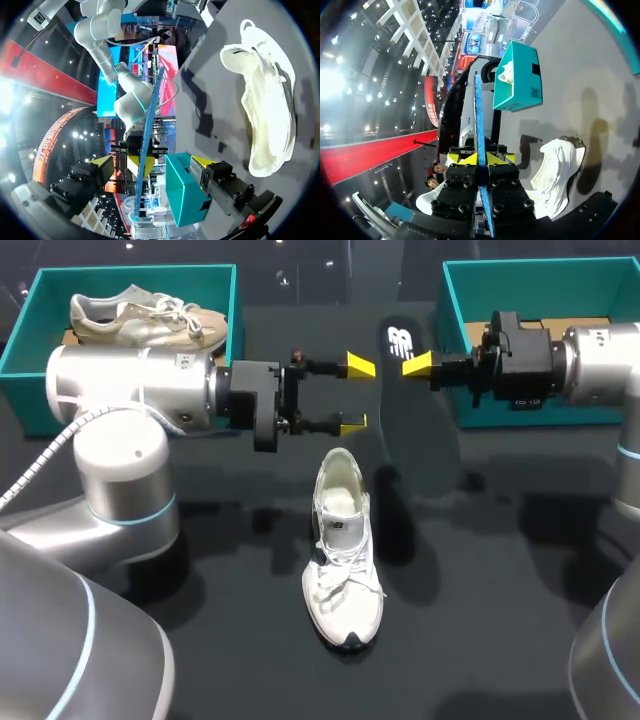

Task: Take the shoe out of the shoebox, open the shoe tongue, remove and reinsert the insole, then place the shoe into the shoebox

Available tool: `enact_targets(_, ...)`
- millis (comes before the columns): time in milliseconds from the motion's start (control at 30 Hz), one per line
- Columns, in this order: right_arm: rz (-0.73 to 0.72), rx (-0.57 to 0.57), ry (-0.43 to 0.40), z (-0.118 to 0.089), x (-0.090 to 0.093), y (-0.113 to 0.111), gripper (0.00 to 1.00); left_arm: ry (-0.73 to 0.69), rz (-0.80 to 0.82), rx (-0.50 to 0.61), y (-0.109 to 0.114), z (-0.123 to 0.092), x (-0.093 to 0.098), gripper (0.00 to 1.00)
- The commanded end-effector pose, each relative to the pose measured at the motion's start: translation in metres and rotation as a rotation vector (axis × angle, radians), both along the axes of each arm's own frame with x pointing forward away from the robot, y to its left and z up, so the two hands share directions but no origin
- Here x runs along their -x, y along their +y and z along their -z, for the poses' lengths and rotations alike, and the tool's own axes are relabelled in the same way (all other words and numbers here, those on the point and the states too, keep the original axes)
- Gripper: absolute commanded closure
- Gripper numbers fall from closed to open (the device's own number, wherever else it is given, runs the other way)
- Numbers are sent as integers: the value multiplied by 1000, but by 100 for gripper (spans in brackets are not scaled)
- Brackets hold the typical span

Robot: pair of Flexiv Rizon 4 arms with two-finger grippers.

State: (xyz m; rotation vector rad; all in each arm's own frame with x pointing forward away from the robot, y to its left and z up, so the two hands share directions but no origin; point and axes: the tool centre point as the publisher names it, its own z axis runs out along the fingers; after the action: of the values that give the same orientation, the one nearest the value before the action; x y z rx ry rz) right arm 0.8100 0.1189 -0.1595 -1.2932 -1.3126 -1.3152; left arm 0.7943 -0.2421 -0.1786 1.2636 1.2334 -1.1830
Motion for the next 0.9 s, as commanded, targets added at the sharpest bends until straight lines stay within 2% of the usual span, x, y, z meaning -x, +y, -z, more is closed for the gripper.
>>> enact_targets(33, -28, -16, 13, 10, -15, 10, 100, -6, -2, 23, -9, 4, -2, 2)
enact_targets(67, -23, -25, 21, 11, -16, 10, 100, -6, -3, 25, -10, 4, -2, 3)
enact_targets(133, -12, -25, 32, 13, -18, 11, 100, -7, -6, 32, -11, 4, -2, 17)
enact_targets(200, -7, -30, 47, 15, -20, 12, 100, -13, -13, 32, -12, 4, -2, 21)
enact_targets(233, -5, -31, 53, 16, -21, 12, 100, -12, -12, 37, -13, 4, -2, 27)
enact_targets(367, 6, -35, 80, 20, -22, 14, 100, -18, -22, 43, -14, 4, -3, 31)
enact_targets(433, 8, -36, 85, 21, -23, 16, 100, -21, -26, 43, -15, 4, -3, 37)
enact_targets(567, 12, -39, 99, 22, -24, 18, 100, -25, -44, 46, -17, 4, -5, 42)
enact_targets(633, 14, -41, 101, 22, -24, 19, 100, -24, -47, 48, -17, 4, -6, 50)
enact_targets(900, 26, -45, 115, 25, -25, 21, 100, -22, -68, 36, -24, 10, -11, 58)
